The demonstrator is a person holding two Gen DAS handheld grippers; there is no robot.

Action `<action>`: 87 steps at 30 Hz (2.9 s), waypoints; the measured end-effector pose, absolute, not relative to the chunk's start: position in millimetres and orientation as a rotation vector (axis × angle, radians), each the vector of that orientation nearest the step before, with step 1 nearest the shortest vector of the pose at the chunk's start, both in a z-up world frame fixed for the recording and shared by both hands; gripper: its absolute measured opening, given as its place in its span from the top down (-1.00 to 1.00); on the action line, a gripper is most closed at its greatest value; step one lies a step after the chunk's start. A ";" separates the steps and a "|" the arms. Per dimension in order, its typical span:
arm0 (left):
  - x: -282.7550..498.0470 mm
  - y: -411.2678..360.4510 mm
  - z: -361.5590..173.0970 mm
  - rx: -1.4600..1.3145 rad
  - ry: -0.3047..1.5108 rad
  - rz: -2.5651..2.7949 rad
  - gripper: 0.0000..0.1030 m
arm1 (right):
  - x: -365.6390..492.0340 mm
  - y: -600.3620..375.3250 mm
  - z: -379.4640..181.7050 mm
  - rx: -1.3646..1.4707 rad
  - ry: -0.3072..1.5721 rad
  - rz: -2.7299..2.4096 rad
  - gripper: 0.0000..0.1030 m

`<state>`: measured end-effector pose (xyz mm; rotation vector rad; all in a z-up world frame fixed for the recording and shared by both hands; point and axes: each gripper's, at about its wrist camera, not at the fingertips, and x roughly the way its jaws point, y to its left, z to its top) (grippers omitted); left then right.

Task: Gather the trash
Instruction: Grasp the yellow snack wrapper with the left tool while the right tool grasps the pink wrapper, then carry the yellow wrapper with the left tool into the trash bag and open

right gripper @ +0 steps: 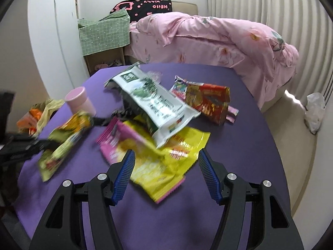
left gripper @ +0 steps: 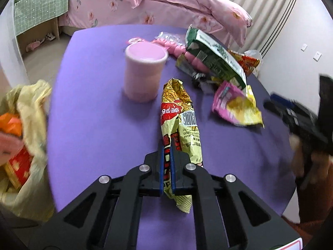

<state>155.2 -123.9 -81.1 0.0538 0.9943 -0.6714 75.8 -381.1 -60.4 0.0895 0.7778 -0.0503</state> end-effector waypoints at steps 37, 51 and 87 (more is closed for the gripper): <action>152.9 -76.5 -96.3 -0.030 1.015 -0.608 0.90 | 97.1 -305.7 -66.1 0.100 0.842 0.214 0.85; 125.7 -23.3 -20.2 -0.034 0.795 -0.524 0.93 | 96.0 -273.5 9.7 0.067 0.669 0.278 0.85; 228.3 82.4 -124.4 -0.096 1.044 -0.181 0.93 | 125.6 -231.3 15.1 0.041 0.672 0.304 0.85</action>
